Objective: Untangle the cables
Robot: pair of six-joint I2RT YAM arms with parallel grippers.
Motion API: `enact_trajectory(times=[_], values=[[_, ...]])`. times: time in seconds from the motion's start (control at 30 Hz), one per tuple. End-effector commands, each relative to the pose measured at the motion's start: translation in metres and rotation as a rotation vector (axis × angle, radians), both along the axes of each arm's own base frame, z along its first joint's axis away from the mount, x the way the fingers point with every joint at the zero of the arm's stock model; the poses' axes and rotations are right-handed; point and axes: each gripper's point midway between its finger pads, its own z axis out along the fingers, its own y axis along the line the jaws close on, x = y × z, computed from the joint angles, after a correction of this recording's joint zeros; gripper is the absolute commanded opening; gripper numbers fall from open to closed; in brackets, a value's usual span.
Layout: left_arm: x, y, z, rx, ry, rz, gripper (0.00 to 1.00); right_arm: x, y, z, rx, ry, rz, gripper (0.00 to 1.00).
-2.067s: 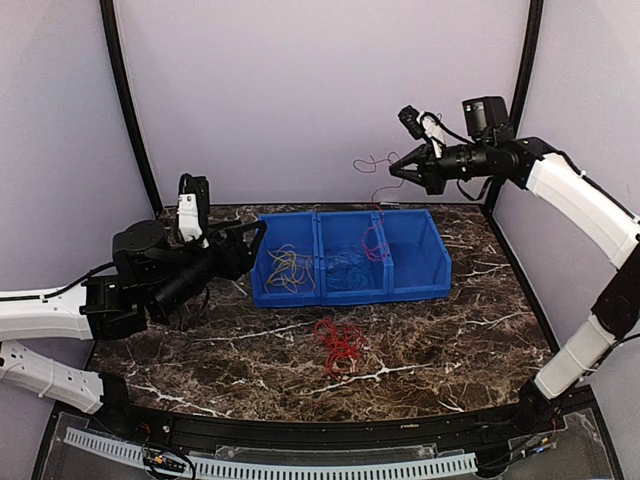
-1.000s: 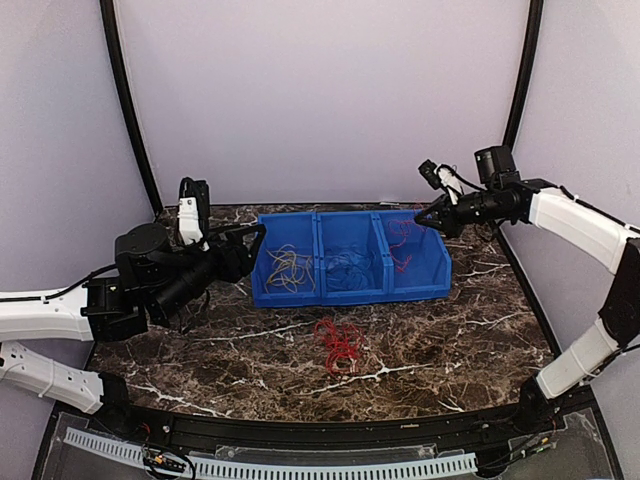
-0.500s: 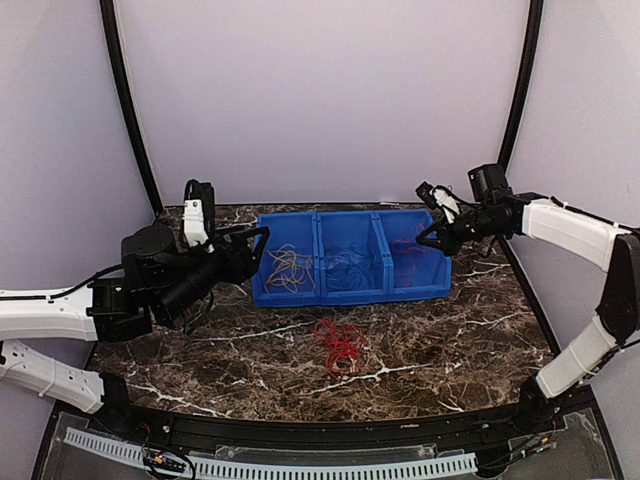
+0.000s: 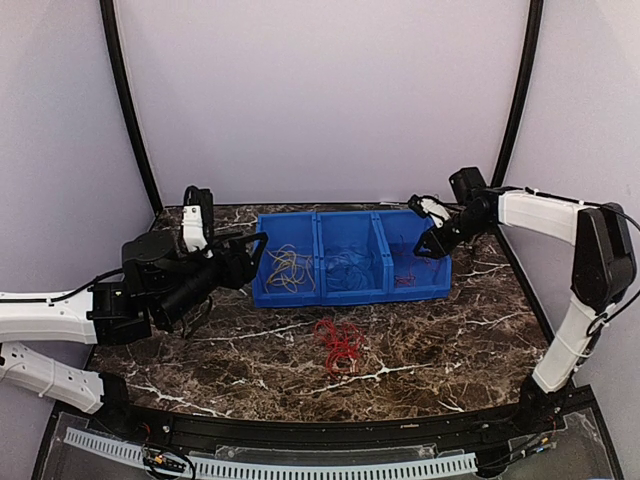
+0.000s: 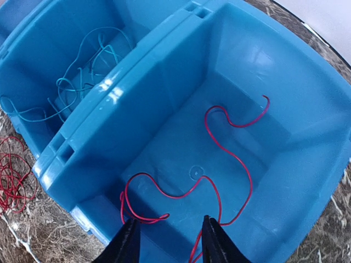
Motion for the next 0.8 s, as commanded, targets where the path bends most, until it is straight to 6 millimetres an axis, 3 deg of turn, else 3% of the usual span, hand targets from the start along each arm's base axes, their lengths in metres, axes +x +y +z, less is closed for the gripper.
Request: enact_trajectory(times=[0.0, 0.2, 0.3, 0.4, 0.53, 0.63, 0.77], values=[[-0.001, 0.005, 0.000, -0.011, -0.006, 0.016, 0.60, 0.003, -0.020, 0.033, -0.076, -0.093, -0.049, 0.45], [0.002, -0.003, -0.006, 0.024, -0.005, 0.001, 0.60, -0.009, -0.036, 0.053, -0.143, -0.120, -0.071, 0.53], [0.002, -0.007, -0.015, 0.048, 0.013, -0.011, 0.60, -0.018, -0.033, 0.070, -0.117, -0.141, -0.048, 0.54], [0.002, -0.011, -0.029, 0.070, 0.046, -0.024, 0.60, -0.039, -0.012, 0.088, -0.027, -0.171, 0.079, 0.53], [-0.001, -0.014, -0.058, 0.112, 0.113, -0.044, 0.60, -0.083, 0.028, 0.098, 0.068, -0.211, 0.324, 0.42], [-0.006, -0.016, -0.079, 0.133, 0.151, -0.070, 0.58, -0.120, 0.061, 0.090, 0.084, -0.222, 0.503, 0.41], [-0.013, -0.020, -0.108, 0.158, 0.209, -0.114, 0.54, -0.151, 0.097, 0.065, 0.074, -0.172, 0.636, 0.40]])
